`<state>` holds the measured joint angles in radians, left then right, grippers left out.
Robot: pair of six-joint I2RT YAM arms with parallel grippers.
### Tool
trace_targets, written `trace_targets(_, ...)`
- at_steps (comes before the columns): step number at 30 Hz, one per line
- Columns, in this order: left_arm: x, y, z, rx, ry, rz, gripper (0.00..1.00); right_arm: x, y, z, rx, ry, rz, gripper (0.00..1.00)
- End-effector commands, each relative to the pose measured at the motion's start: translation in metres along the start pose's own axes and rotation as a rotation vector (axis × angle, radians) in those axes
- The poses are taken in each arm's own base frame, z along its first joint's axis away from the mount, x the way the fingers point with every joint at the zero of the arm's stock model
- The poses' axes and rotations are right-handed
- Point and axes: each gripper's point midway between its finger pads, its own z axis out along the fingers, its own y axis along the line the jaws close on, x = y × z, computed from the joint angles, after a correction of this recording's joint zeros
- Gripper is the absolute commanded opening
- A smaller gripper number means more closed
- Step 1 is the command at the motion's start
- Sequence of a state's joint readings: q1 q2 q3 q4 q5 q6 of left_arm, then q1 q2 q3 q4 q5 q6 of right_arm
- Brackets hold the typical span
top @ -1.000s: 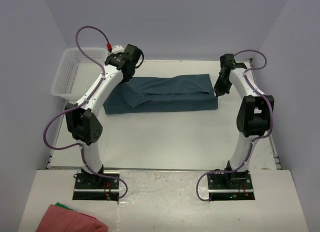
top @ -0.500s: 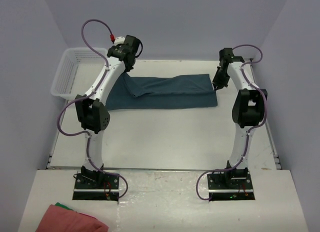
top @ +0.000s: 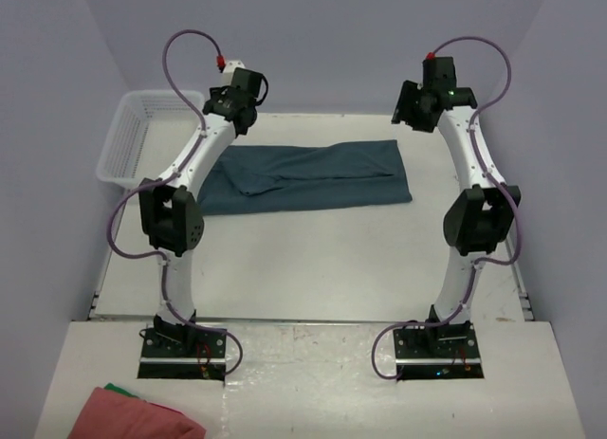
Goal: Fold and stack the t-shirts
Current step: Fold the other side of the tshirt into a rectangle
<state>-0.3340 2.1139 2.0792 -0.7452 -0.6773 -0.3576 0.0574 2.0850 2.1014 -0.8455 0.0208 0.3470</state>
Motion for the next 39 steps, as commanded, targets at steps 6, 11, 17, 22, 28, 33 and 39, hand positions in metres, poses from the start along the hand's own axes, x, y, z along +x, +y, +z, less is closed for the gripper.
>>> trace_targets(6,-0.018,0.009,-0.075,0.130,-0.003,-0.060,0.45,0.042,0.097,-0.078,-0.306,0.017,-0.137,0.58)
trace_targets(11,0.067,-0.016,-0.083,0.333,0.188,-0.055,0.50,0.066,0.102,-0.089,-0.315,0.031,-0.153,0.56)
trace_targets(17,0.124,-0.004,-0.084,0.331,0.260,-0.057,0.51,0.070,0.086,-0.121,-0.294,-0.031,-0.157,0.58)
trace_targets(22,0.147,-0.007,-0.073,0.301,0.287,-0.021,0.51,0.070,0.081,-0.127,-0.283,-0.048,-0.155,0.59)
trace_targets(28,0.151,-0.024,-0.057,0.313,0.310,-0.001,0.51,0.076,0.079,-0.121,-0.286,-0.034,-0.155,0.59)
trace_targets(33,0.156,-0.050,-0.046,0.379,0.349,0.006,0.52,0.078,0.074,-0.117,-0.279,-0.025,-0.150,0.59)
trace_targets(39,0.158,-0.063,-0.034,0.393,0.353,0.004,0.52,0.079,0.068,-0.112,-0.292,-0.015,-0.129,0.59)
